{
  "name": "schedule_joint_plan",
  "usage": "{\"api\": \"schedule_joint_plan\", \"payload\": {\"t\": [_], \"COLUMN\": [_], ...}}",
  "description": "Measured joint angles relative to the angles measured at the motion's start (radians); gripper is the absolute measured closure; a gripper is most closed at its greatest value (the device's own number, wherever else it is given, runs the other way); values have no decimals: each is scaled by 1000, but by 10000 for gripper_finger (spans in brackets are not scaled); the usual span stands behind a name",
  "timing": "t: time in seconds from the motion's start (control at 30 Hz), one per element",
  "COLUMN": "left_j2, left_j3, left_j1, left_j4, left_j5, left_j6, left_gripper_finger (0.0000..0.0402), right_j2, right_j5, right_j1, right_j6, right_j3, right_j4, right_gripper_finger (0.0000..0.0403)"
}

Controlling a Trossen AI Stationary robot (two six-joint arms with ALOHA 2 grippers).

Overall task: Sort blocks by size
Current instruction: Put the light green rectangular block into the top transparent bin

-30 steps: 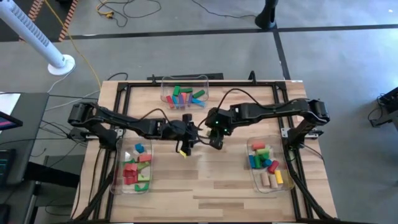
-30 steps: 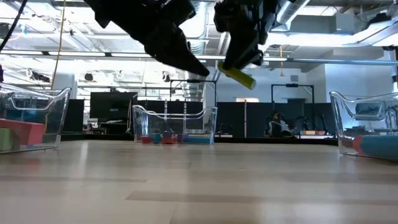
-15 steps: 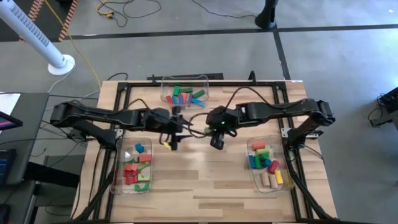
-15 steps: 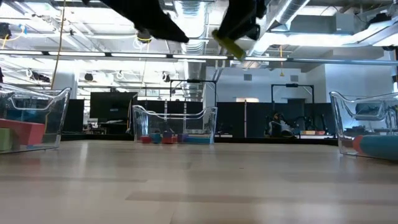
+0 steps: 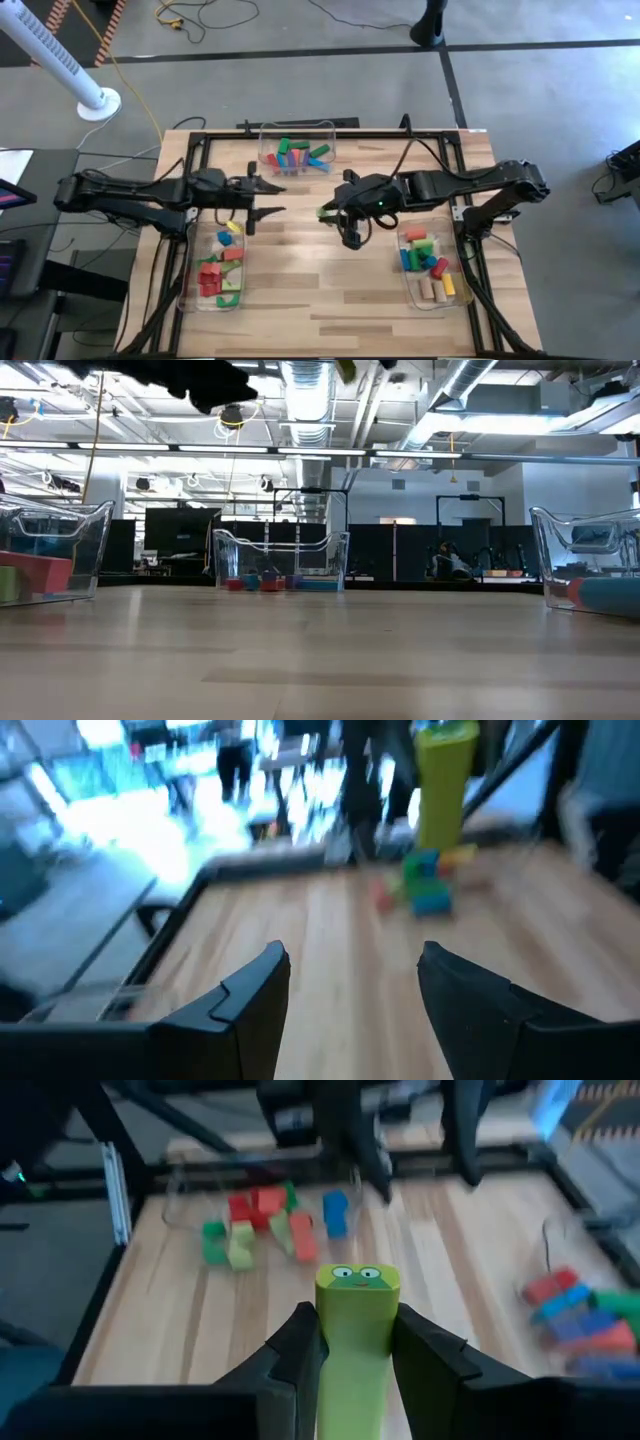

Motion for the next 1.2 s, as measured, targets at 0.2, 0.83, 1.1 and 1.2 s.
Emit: {"api": "schedule_joint_plan", "payload": {"t": [0.2, 0.83, 1.1, 1.2], "left_j2": [-44, 218, 279, 291], "left_j3": [-217, -239, -189, -182], "left_j1": [1, -20, -22, -22], "left_j4": [387, 771, 771, 773], "left_j5": [100, 139, 170, 172], "left_j6": [-91, -136, -141, -138], "left_gripper_finger": [189, 189, 189, 189], "right_j2": [12, 103, 140, 143], "right_j5": [2, 54, 54, 57], "right_j1": [5, 10, 10, 9], "right_j6": [-98, -252, -272, -274], "right_j3": [0, -1, -1, -1], "right_j4": [134, 295, 345, 341], "right_gripper_finger": [274, 274, 274, 274]}}
